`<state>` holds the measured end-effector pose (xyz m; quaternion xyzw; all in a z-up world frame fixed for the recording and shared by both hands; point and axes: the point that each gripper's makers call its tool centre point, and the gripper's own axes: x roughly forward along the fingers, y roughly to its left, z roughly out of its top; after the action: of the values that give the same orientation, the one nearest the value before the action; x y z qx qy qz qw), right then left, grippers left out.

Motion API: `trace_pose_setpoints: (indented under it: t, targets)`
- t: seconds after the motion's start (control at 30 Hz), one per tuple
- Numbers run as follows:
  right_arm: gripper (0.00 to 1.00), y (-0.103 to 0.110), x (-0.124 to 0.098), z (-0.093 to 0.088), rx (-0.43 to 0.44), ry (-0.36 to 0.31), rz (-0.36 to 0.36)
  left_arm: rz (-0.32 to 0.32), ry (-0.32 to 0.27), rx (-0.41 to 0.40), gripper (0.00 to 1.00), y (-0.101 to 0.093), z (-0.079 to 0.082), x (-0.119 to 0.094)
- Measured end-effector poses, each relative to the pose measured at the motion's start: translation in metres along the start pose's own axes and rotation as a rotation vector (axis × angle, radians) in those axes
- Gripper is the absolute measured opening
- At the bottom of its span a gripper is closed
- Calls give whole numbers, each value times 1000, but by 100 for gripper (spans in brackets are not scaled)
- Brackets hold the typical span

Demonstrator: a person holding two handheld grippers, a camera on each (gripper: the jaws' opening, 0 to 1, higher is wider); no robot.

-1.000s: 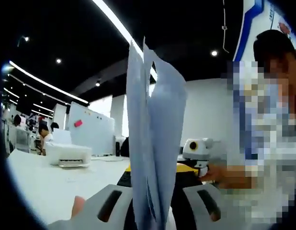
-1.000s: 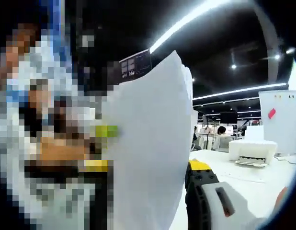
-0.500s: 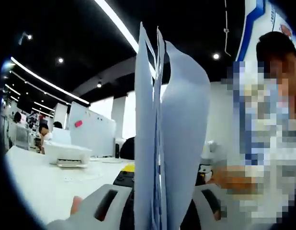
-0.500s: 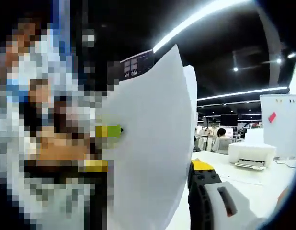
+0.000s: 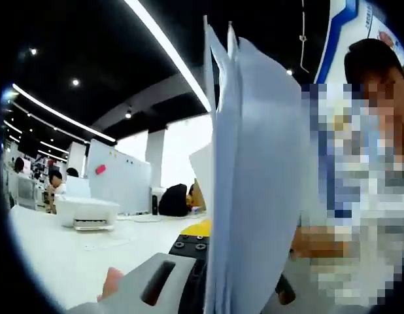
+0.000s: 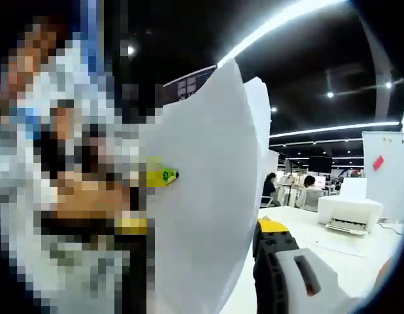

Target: Organize the stack of printing papers by aligning and flattening the scattered papers on the table

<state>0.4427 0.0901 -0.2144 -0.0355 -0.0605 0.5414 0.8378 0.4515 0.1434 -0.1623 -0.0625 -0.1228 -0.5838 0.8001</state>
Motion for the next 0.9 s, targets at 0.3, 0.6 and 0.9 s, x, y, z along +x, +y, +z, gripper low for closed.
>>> trace_pose_setpoints:
  t: [0.3, 0.6, 0.9]
  targets:
    - [48, -12, 3, -8, 153, -34, 94, -96, -56, -11, 6, -20, 14, -9]
    - [9, 33, 3, 7, 226, -94, 315, -158, -133, -66, 6, -27, 30, -15]
    - [0, 49, 5, 1, 164, -9, 357, -134, -151, -105, 10, -20, 27, -19]
